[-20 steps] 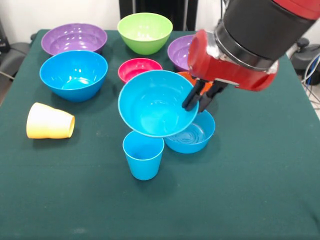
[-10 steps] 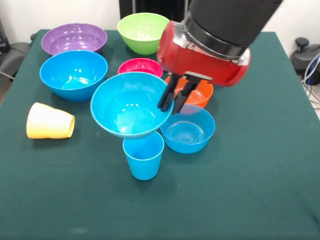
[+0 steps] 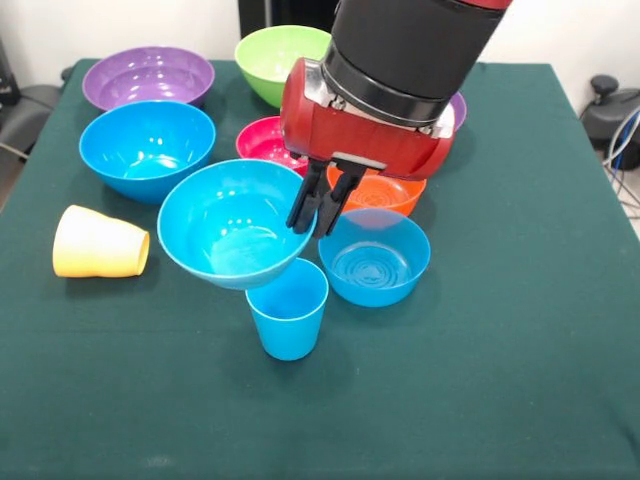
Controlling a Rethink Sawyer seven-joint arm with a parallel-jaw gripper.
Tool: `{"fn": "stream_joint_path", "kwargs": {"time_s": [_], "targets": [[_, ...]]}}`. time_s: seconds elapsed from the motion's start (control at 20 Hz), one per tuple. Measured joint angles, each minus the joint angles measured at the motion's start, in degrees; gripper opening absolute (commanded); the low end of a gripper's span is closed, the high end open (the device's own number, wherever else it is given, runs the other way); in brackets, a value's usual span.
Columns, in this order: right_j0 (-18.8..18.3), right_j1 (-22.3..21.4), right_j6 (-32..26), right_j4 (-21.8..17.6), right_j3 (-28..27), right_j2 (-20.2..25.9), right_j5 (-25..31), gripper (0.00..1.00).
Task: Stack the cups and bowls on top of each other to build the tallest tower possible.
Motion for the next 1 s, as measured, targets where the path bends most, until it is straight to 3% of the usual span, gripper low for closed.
{"fn": "stream_joint_path", "kwargs": {"time_s": [0.5,1.0], "targets": [[-0.01,-4.41,0.0,-5.52,6.7,7.28,-4.12,0.0],[-0.02,-6.05,0.0,-9.16,8.02,10.66,-4.13,0.0]]}}
